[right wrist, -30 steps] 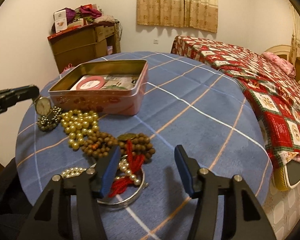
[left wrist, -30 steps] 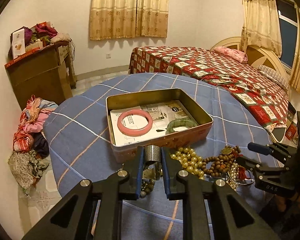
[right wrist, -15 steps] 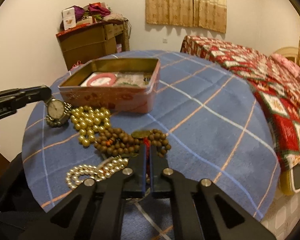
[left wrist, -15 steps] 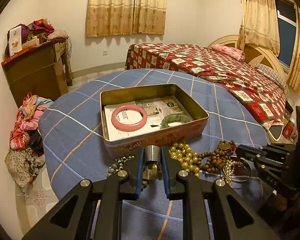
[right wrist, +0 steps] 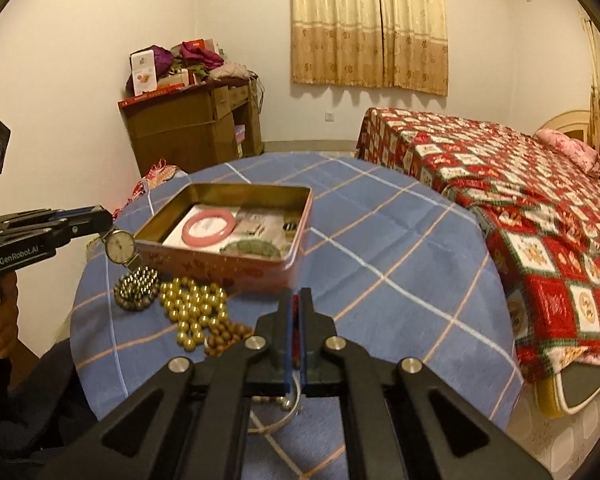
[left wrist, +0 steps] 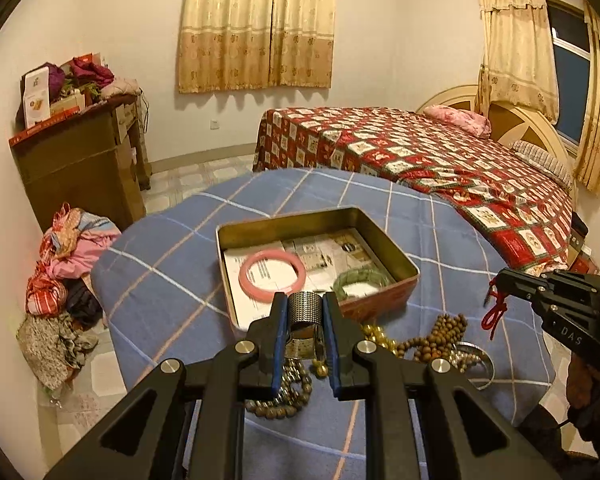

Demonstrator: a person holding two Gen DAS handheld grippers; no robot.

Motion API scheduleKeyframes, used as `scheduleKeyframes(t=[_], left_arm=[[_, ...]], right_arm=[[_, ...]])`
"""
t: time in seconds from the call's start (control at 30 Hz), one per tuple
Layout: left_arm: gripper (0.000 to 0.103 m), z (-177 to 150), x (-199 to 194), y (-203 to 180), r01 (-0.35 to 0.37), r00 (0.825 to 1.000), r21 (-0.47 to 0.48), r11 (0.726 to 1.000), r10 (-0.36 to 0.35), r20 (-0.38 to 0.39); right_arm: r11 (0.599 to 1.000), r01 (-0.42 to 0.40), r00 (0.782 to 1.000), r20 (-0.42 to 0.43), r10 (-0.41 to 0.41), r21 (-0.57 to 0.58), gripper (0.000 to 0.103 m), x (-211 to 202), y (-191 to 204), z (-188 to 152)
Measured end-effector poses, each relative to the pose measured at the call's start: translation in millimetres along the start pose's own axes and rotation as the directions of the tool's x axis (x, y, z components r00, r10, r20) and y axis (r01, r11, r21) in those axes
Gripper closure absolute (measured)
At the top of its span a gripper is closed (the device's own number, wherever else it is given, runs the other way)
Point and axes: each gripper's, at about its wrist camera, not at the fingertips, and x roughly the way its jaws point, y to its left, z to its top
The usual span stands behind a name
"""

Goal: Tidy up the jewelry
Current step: 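Carry the watch and red-tasseled item into the tin and open both grippers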

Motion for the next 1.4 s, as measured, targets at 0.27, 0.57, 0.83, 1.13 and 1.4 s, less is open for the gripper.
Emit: scheduleKeyframes(t=[0.27,0.57,0.83,1.13,1.4], left_arm=[[0.086,23.9,6.1,8.2,-0.06,0.997,0.021,0.998,0.059,0.04],[0.086,36.4,34.2,16.5,-0.102,0.994,0.035,0.994,0.101,0.032],[0.086,43.5,57.7,25.8,-0.131,0.991,0.042,0.99,0.131,0.02],[0.086,52.8,80.3,26.4,-0.146,0.989,0.069,0.987,0.146,0.003],[0.086,54.9,101.3,30.6,-0.156,0.987,0.078,0.985,0.159,-0.023]], right_arm=[[0.999,0.01,0.999,0.035,-0.008,-0.039,0.1,9.6,4.9,30.2],[0.996,0.011,0.998,0.064,-0.005,-0.084,0.1,30.7,18.0,63.1],[0.993,0.033,0.998,0.056,-0.026,-0.112,0.1,56.0,23.8,80.3],[0.99,0.056,0.998,0.038,-0.051,-0.129,0.1,82.8,26.7,93.7],[0.987,0.065,0.998,0.023,-0.063,-0.149,0.1,105.8,32.3,96.8]])
